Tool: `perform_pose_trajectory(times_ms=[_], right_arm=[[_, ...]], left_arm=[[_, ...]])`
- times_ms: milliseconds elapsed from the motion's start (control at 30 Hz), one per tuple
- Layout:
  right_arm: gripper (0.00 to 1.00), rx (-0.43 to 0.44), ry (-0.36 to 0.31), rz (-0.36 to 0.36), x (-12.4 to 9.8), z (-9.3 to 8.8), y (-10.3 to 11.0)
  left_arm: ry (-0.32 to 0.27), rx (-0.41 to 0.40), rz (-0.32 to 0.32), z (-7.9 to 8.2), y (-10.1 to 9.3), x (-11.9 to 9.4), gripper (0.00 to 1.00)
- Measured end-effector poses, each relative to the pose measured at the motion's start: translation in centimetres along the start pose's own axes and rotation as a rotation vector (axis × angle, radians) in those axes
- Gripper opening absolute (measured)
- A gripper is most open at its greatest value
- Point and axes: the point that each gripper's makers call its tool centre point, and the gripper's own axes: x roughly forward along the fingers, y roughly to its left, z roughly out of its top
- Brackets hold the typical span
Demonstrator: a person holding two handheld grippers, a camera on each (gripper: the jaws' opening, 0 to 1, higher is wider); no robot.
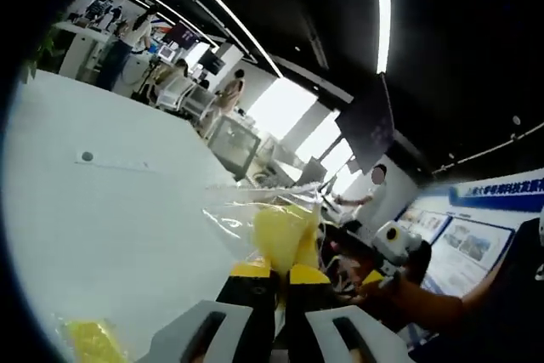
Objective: Compare the silicone blocks by pressing each to a similar depth, holding the contact briefly, and releasing to observe deformation and rebound differences across the visible hardness samples.
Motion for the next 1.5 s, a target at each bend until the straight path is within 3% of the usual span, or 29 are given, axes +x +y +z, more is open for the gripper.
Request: perform_pose_trajectory(times_ms=[167,400,500,700,1067,1500], right_arm=[[0.97,0.029,0.035,-0.020,-1.1,-1.4,-0.4],[0.97,0.031,0.058,-0.043,-2.1,-2.7,-0.8],[0.97,-0.008,0.050,-0.060,-2.3,-3.3,-1.0],[0.97,-0.027,0.098,-0.067,-2.5,-5.3,-0.9],[0.97,0.005,0.099,-0.083,-3.0,-6.2,-1.0],[0.97,0.028,0.101,-0.094,-3.3,-7.0,-1.0]], left_arm=[[0.041,0.014,0.007,-1.4,0.5,0.4,0.00],[0.071,-0.039,0.017,-3.0,2.2,1.2,0.00],[0.089,-0.054,0.016,-3.6,2.6,1.5,0.00],[0.109,-0.106,0.021,-4.6,3.7,1.9,0.00],[0.160,-0.195,0.055,-7.9,6.3,2.6,0.00],[0.233,-0.236,0.114,-12.1,10.2,3.3,0.00]])
